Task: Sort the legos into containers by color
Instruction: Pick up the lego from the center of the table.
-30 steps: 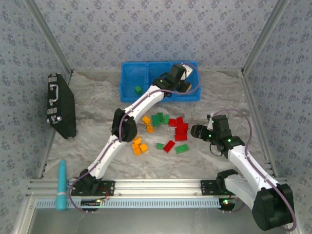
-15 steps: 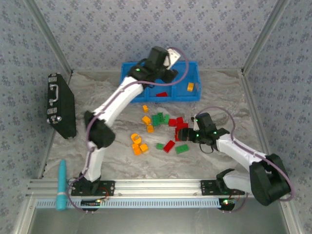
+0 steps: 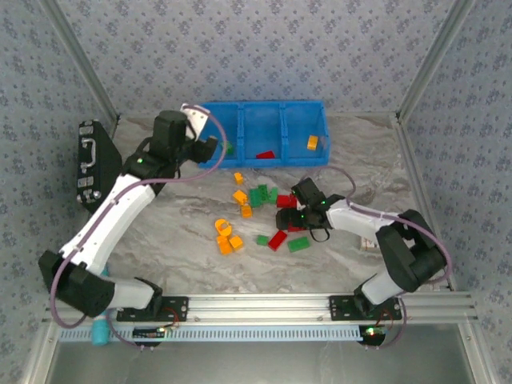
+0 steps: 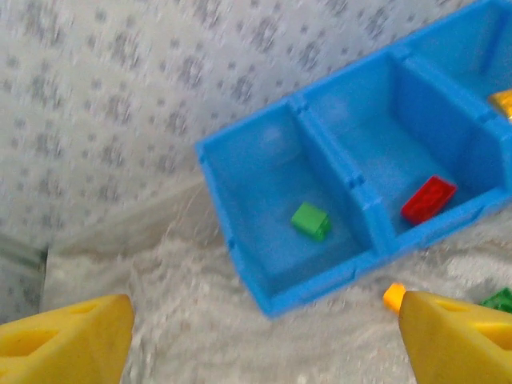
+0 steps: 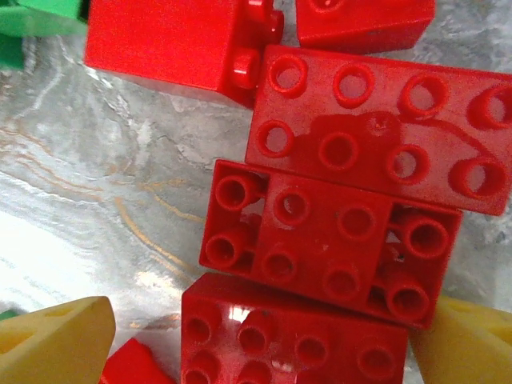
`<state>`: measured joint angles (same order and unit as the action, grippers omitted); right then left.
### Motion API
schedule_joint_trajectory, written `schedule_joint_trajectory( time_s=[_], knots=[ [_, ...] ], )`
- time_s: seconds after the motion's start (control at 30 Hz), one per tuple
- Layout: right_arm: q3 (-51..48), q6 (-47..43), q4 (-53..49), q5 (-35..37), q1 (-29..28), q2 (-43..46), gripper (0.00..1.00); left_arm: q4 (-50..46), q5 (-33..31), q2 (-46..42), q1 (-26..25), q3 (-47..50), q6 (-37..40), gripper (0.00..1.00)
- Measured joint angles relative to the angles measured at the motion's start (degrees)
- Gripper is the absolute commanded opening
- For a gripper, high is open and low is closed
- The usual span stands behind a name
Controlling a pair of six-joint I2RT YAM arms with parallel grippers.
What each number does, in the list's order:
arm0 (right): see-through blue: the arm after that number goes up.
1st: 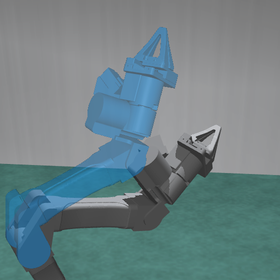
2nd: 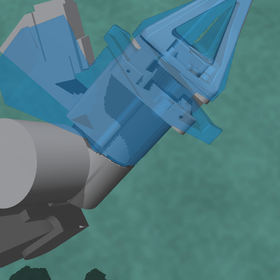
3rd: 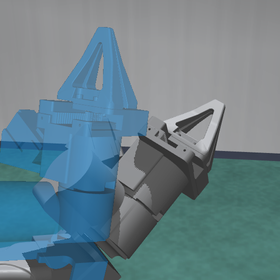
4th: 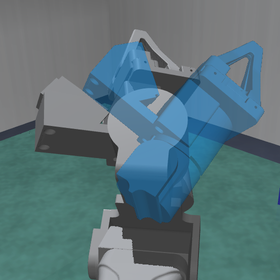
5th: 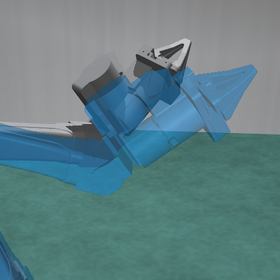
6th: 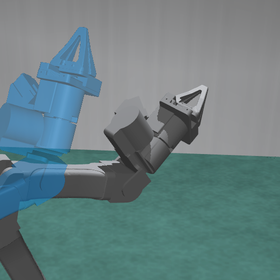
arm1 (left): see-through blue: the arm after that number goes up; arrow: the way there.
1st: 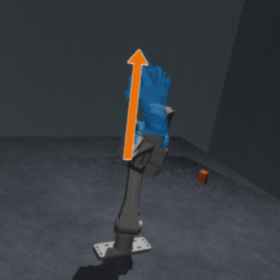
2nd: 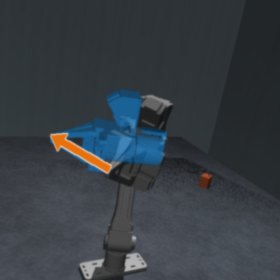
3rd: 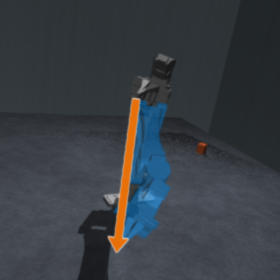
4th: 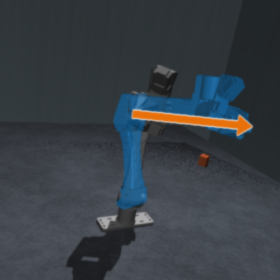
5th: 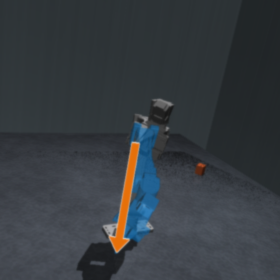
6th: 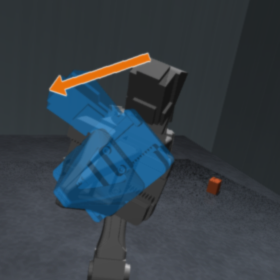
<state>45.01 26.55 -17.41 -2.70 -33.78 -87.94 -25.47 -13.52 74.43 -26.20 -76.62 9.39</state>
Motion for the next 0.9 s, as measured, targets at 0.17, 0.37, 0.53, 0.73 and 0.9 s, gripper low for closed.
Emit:
schedule_joint_trajectory(
  time_s=[0.17,0.37,0.53,0.73,0.9],
  knots=[
    [3.43,-0.39,-4.09,3.56,-1.4,-3.28,0.84,-0.26,0.48,-7.67,3.74,6.91,-1.99,0.89],
    [5.55,-0.39,-7.1,6.29,-1.7,-5.25,0.69,-0.28,1.97,-10.69,6.19,8.24,-2.84,0.96],
    [6.4,-0.2,-8.59,7.34,-2.38,-5.49,0.57,0.04,2.12,-11.32,8.35,11.96,-5.03,1.0],
    [6.67,-0.22,-14.8,8.59,-2.1,-3.21,0.53,0.87,7.48,-14.4,12.98,17.38,-8.33,1.0],
    [12.07,-1.11,-22.95,9.25,0.55,1.86,0.53,2.8,12.66,-16.28,16.37,18.4,-10.88,1.0]
  ],
)
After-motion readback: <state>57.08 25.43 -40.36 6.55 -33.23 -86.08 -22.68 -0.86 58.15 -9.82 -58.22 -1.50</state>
